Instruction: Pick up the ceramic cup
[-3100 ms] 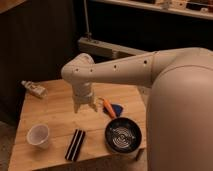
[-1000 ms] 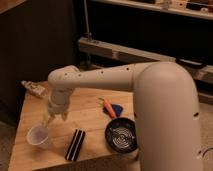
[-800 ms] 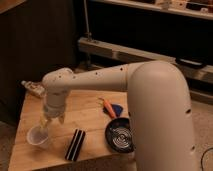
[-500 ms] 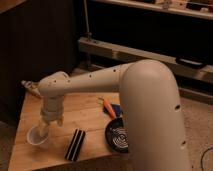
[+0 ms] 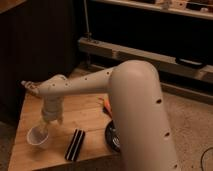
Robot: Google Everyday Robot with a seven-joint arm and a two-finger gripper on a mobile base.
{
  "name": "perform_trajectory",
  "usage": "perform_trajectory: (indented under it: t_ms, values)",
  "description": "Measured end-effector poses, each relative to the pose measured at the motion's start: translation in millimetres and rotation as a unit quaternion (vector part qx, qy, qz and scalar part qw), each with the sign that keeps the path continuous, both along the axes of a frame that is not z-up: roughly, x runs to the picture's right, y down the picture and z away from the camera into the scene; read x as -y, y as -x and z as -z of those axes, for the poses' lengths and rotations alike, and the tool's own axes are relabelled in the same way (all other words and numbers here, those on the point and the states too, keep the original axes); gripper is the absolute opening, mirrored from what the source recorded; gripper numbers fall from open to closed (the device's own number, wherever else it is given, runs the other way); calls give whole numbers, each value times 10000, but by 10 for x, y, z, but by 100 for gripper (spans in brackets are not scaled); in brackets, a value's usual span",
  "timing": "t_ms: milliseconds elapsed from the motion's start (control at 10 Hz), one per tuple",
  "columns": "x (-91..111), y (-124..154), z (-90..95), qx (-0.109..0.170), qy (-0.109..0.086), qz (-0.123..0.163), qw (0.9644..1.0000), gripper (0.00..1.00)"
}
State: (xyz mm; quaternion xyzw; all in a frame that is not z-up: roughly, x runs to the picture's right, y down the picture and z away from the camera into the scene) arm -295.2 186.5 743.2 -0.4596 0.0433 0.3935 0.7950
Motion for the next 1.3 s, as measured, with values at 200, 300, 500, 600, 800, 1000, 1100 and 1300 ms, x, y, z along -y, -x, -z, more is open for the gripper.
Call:
perform_trajectory:
  t_ms: [200, 300, 500, 600, 800, 1000, 1100, 1300]
  values:
    - [17, 72, -63, -39, -19, -32, 10000, 46]
    - [21, 69, -85, -65, 14, -50, 10000, 34]
    - [1, 41, -119, -148, 179, -36, 9997, 16]
    - [0, 2, -135, -206, 333, -26, 9992, 6]
    - [81, -156, -138, -375, 556, -35, 9977, 0]
    - [367, -516, 18, -459, 642, -352, 9963, 0]
    - [522, -714, 154, -470, 624, -538, 9955, 0]
    - [880, -1082, 528, -404, 535, -987, 9929, 0]
